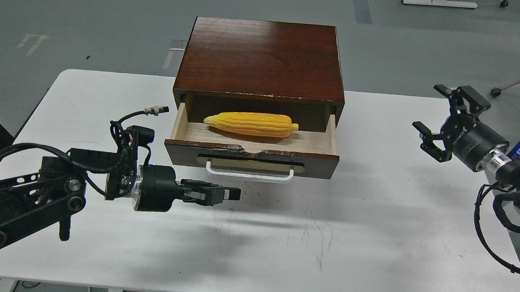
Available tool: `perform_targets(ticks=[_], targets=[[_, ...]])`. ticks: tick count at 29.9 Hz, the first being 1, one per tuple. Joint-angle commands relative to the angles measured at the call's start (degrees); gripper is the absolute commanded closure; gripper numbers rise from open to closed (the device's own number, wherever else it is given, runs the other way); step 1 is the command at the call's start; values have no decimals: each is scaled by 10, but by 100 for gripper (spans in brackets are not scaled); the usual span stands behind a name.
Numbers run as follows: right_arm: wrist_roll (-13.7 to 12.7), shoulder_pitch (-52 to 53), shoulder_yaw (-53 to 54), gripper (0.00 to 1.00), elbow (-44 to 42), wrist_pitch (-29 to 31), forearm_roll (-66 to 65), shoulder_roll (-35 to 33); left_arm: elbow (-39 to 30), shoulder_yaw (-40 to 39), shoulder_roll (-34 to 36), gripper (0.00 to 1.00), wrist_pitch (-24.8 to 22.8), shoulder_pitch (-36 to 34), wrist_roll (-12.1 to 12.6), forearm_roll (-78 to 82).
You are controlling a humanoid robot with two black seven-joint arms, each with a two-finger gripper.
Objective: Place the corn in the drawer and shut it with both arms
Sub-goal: 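Push the drawer front with the left gripper into the cabinet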
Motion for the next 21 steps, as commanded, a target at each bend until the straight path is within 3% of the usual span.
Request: perform_targets(ticks=[1, 21], targets=[[0, -1, 0, 0, 0, 0, 0, 0, 7, -5, -5, 100, -1, 0, 0, -1], [0, -8, 0, 0, 1, 0, -1, 0, 43, -17, -19, 100, 35, -1, -2, -2]])
